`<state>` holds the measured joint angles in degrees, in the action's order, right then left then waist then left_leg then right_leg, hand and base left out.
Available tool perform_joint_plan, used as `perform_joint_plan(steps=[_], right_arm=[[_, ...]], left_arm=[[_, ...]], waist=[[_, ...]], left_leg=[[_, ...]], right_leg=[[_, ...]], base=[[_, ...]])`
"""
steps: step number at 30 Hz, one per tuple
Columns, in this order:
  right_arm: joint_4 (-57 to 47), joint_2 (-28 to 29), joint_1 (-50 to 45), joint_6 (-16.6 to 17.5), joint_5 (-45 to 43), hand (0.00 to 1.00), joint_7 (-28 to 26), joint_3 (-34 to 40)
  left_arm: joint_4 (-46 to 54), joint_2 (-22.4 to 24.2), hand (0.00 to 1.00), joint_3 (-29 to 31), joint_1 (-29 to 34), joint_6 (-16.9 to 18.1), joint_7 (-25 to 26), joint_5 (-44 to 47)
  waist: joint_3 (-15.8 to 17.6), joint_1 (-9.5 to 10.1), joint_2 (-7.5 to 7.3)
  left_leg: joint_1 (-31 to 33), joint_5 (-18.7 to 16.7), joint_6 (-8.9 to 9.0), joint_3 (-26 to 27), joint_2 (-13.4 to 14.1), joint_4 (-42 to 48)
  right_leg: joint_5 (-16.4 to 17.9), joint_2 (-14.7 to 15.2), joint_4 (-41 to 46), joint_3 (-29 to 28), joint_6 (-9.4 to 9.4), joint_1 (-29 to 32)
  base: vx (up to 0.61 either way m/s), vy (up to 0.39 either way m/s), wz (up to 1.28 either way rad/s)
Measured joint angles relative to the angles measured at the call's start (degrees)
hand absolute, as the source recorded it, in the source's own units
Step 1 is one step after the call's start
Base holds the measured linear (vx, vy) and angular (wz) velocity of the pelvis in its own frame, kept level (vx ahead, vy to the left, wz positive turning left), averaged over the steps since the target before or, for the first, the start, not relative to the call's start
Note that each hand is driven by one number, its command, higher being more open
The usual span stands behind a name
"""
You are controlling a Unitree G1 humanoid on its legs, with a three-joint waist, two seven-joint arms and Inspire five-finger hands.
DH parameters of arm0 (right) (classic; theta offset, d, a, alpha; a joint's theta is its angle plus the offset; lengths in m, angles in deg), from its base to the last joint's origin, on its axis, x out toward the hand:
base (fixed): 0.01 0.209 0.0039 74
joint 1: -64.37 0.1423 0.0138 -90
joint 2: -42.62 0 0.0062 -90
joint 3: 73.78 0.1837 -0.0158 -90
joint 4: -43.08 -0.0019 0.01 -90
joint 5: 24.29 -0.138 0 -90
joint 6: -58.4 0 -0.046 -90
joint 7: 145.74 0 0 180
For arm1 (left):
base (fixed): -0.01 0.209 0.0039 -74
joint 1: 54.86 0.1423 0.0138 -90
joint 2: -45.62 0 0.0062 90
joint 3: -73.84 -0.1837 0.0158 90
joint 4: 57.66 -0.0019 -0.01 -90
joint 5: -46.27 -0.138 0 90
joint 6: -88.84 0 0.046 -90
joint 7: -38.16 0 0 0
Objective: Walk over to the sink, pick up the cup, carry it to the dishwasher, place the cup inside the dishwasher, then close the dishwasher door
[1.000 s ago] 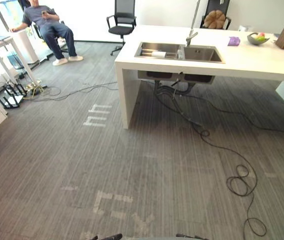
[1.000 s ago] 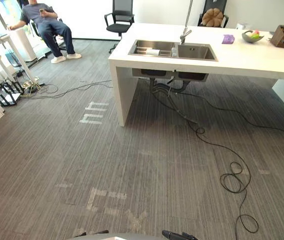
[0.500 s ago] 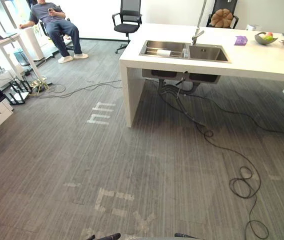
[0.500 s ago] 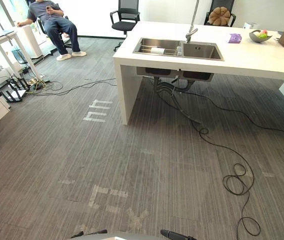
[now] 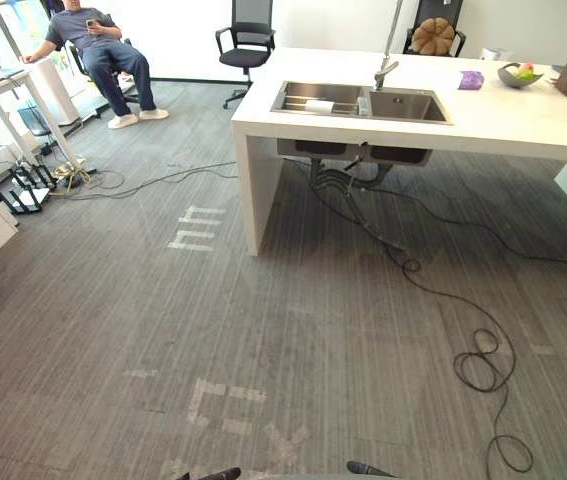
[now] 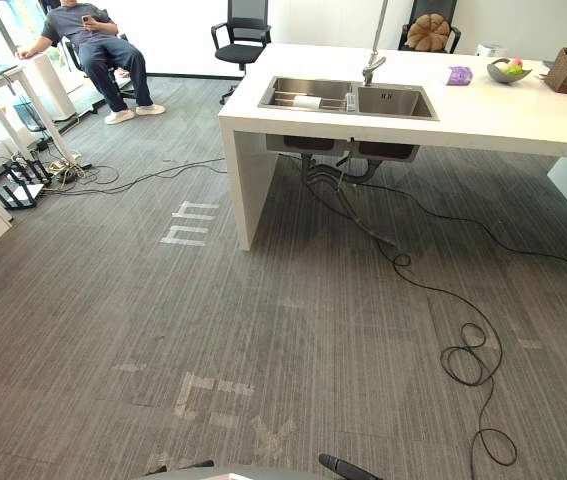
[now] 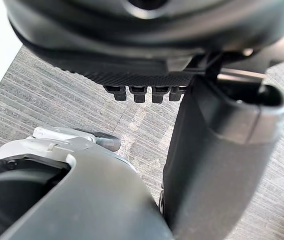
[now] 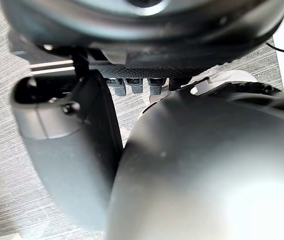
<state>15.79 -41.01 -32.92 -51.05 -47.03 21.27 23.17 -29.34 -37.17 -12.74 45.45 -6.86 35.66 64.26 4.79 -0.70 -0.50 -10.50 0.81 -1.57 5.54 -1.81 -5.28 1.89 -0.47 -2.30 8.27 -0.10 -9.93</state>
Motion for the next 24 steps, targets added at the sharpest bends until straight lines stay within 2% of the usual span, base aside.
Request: perform_joint_plan(steps=[10,21,22,23,24], right_arm=[[-0.15,0.08,0.17,0.11,2.80,1.00,-0.58,-0.01],[-0.11,0.38,0.11,3.24,4.91,1.00,0.57,-0.02],[-0.16,0.40,0.07,3.50,4.85,1.00,0.97,0.19],[-0.16,0.41,0.07,3.50,4.84,1.00,1.01,0.27],[-0.31,0.71,-0.03,3.58,4.60,1.00,1.30,1.14]], left_arm=[[0.01,0.00,1.00,-0.07,0.05,1.15,-0.23,-1.16],[0.07,-0.02,1.00,-0.09,0.05,1.10,-0.27,-1.18],[0.18,-0.13,1.00,-0.36,0.03,1.01,-0.32,-1.19],[0.18,-0.15,1.00,-0.41,0.02,0.98,-0.33,-1.19],[0.24,-0.36,1.00,-0.57,-0.02,0.72,-0.45,-1.19]], waist=[[0.07,-0.04,-0.10],[0.22,0.00,-0.27],[0.54,-0.06,-0.27],[0.57,-0.09,-0.27],[0.72,-0.22,-0.49]], left_leg=[[-0.06,-0.03,0.03,0.31,0.01,0.01],[-0.56,-0.03,0.02,-0.26,-0.03,0.01],[-0.56,-0.19,0.10,-0.59,-0.19,0.02],[-0.56,-0.20,0.08,-0.67,-0.21,0.03],[-0.53,-0.42,-0.23,-1.23,-0.59,0.11]], right_leg=[[-0.46,-0.04,-0.86,-0.34,0.09,-0.33],[-0.31,0.02,-0.45,0.15,0.29,-0.89],[1.89,0.49,2.99,0.71,0.61,0.47],[2.25,0.57,3.63,0.79,0.63,0.74],[4.85,1.44,8.22,1.44,1.16,2.67]], base=[[-0.01,-0.007,-0.01],[-0.01,-0.007,0.02],[-0.02,-0.006,0.09],[-0.03,-0.004,0.20],[-0.01,0.014,0.25]])
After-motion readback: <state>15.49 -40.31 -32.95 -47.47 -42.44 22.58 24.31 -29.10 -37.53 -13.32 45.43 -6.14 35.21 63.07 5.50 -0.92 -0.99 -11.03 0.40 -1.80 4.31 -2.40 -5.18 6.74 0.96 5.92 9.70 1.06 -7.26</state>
